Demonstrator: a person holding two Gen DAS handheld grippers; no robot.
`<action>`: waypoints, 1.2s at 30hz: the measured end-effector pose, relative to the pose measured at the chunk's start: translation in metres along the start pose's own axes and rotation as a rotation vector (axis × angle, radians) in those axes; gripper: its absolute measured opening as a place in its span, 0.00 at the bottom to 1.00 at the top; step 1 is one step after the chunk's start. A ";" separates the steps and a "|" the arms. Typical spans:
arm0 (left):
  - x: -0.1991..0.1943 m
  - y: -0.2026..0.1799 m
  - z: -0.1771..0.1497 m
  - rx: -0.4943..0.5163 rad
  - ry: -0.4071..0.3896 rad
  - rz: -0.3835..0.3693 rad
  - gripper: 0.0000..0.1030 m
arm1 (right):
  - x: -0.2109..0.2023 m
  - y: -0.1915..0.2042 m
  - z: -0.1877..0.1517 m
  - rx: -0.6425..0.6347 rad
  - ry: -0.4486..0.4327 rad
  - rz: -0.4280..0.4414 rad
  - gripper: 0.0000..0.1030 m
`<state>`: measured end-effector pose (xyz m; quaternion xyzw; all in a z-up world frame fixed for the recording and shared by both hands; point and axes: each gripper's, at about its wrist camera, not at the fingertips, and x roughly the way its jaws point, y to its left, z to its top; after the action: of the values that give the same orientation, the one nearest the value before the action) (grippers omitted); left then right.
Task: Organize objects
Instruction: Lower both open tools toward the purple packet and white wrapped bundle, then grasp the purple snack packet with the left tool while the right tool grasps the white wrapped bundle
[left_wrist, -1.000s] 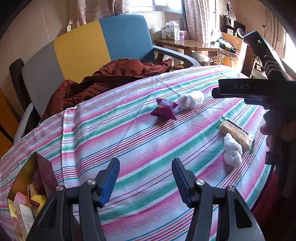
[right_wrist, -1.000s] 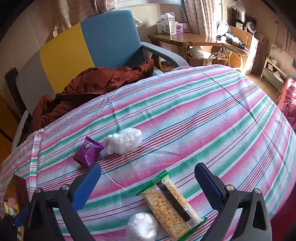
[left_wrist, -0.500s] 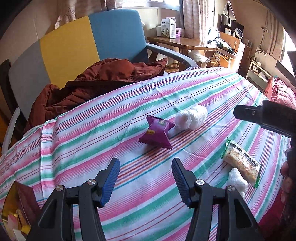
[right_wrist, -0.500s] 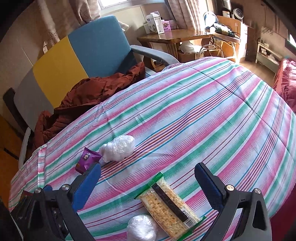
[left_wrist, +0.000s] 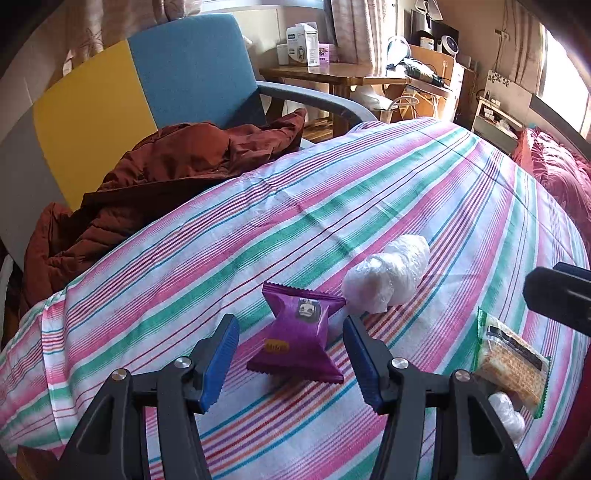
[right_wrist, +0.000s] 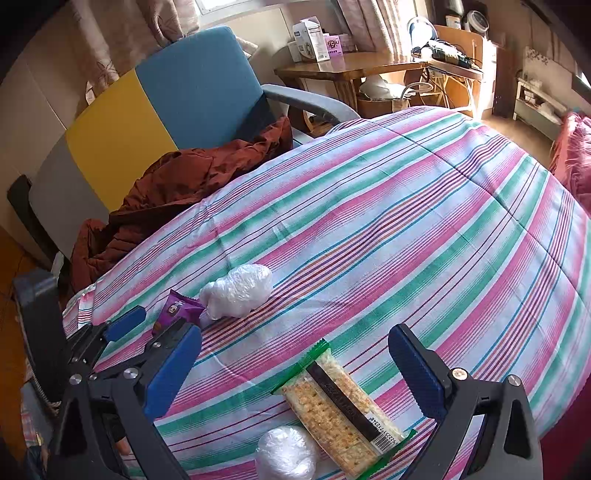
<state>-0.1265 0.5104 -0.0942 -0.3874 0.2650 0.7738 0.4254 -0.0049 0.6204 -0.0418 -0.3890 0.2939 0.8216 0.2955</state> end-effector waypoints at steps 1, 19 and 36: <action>0.007 0.000 0.002 0.013 0.008 0.007 0.58 | 0.001 0.001 0.000 -0.004 0.002 -0.002 0.99; -0.048 0.008 -0.096 -0.229 0.041 0.013 0.34 | 0.020 0.036 -0.009 -0.169 0.091 0.013 0.98; -0.041 0.013 -0.101 -0.271 0.015 -0.026 0.34 | 0.106 0.080 0.023 -0.380 0.161 -0.036 0.64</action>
<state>-0.0861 0.4108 -0.1157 -0.4503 0.1561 0.7940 0.3774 -0.1281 0.6111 -0.0954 -0.5073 0.1494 0.8230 0.2072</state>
